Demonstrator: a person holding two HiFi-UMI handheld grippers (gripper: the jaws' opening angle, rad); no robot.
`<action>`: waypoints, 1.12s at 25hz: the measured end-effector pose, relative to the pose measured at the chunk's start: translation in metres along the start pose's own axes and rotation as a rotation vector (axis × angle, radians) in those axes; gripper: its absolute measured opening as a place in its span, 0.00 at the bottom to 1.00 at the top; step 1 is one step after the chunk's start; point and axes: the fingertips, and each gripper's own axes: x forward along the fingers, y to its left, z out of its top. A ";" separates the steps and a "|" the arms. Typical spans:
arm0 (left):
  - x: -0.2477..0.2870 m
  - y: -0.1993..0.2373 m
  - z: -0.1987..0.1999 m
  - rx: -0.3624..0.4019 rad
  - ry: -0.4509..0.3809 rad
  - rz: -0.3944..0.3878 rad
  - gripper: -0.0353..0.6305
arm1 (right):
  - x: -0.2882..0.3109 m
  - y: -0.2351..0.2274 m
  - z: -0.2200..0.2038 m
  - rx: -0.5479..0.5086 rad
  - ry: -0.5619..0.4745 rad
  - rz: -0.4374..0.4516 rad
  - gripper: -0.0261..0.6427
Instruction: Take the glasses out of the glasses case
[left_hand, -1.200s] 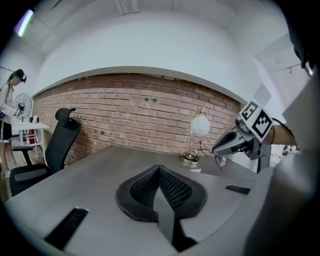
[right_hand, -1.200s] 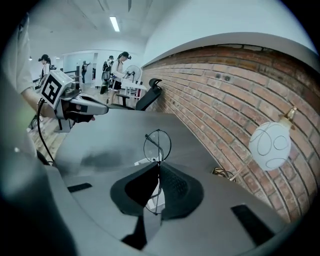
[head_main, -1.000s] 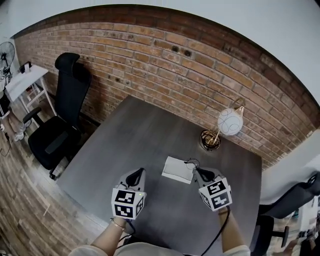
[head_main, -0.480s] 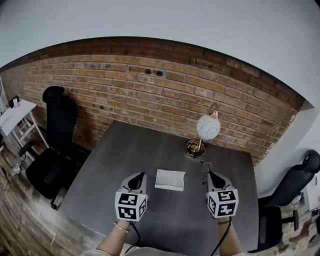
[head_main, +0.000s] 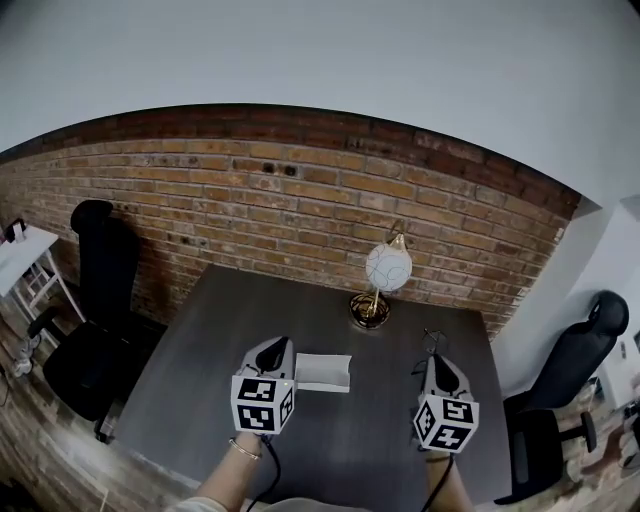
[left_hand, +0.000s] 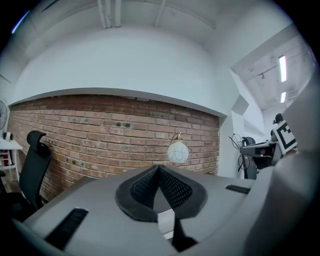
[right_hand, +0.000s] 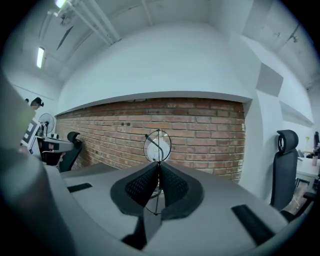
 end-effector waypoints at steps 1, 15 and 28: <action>0.001 -0.003 0.002 0.000 -0.005 -0.003 0.08 | -0.003 -0.004 0.002 0.009 -0.012 -0.013 0.10; 0.013 -0.018 0.005 0.009 -0.011 -0.019 0.08 | -0.011 -0.026 0.003 0.077 -0.062 -0.080 0.10; 0.024 -0.011 0.000 0.002 -0.004 -0.011 0.08 | -0.001 -0.027 0.000 0.109 -0.063 -0.076 0.10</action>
